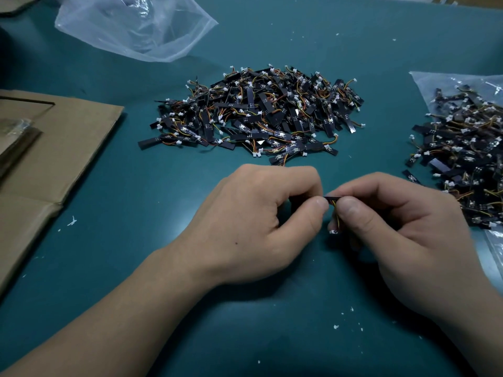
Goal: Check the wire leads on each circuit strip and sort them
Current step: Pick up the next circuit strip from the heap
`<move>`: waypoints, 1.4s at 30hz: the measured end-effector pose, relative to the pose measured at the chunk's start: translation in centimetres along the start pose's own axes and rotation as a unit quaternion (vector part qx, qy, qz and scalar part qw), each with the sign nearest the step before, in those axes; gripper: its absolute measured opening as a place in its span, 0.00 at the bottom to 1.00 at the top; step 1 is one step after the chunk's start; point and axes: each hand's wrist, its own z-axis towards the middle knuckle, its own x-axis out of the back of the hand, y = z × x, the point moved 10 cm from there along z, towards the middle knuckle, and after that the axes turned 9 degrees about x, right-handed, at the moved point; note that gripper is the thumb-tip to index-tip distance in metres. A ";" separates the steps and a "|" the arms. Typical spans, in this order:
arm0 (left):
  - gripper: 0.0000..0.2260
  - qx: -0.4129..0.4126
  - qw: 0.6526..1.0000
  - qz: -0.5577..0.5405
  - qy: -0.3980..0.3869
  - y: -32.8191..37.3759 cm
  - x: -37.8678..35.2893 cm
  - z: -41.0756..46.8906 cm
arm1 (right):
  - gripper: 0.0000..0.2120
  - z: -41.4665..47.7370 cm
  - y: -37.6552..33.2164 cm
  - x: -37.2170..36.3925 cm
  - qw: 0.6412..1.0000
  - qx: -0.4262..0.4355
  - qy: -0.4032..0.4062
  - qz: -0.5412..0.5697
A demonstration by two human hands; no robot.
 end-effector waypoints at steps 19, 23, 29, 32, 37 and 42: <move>0.13 -0.007 1.000 -0.016 -0.008 0.2 0.1 0.0 | 0.07 0.0 -0.4 -0.6 1.000 -0.005 -0.021 0.002; 0.13 -0.013 1.000 -0.024 0.008 0.5 0.4 0.0 | 0.10 0.1 -0.3 -0.7 0.999 -0.008 -0.033 -0.024; 0.14 -0.013 0.999 -0.035 -0.003 0.5 0.4 -0.1 | 0.11 0.1 -0.6 -0.8 0.999 -0.001 -0.046 -0.022; 0.14 -0.011 0.999 -0.046 -0.022 0.5 0.1 -0.2 | 0.15 0.1 -0.8 -1.1 0.997 0.004 -0.067 -0.023; 0.12 -0.003 0.999 -0.040 -0.033 0.2 -0.2 -0.1 | 0.16 0.0 -1.3 -1.1 0.997 0.012 -0.078 0.013; 0.07 -0.018 0.998 -0.047 -0.039 0.4 -0.3 -0.3 | 0.20 -0.2 -1.4 -2.0 0.992 0.026 -0.125 -0.002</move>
